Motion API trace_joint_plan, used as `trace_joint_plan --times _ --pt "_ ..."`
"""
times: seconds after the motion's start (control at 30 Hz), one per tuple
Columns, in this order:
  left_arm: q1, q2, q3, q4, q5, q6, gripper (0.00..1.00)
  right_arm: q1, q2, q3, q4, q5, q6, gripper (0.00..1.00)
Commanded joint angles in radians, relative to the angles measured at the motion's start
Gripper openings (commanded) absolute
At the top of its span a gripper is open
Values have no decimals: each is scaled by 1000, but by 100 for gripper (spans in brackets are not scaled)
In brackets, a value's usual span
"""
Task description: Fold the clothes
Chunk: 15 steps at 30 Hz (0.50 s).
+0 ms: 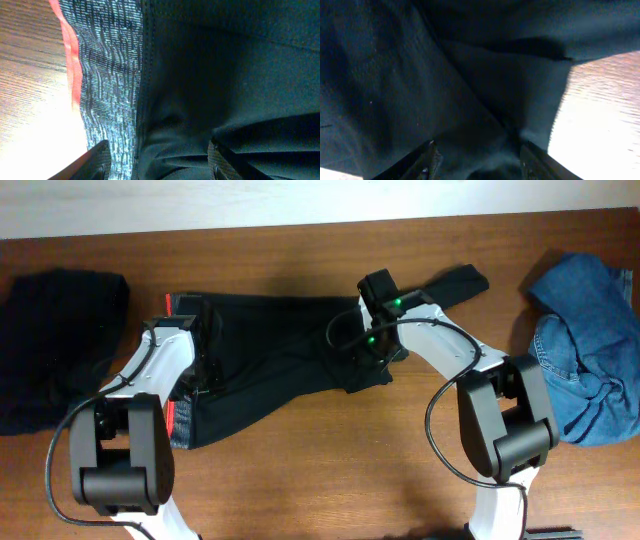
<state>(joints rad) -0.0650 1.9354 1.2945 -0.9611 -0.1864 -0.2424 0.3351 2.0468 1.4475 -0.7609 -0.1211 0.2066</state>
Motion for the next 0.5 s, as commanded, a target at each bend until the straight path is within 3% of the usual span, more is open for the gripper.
trace_joint_plan --times 0.0,0.23,0.47 --pt "2 -15 16 -2 8 4 62 6 -28 -40 38 -68 13 58" --pt "2 -15 16 -2 12 4 62 6 -28 -53 83 -124 12 57" --pt "2 -15 16 -3 15 5 62 3 -29 -46 120 -138 12 33"
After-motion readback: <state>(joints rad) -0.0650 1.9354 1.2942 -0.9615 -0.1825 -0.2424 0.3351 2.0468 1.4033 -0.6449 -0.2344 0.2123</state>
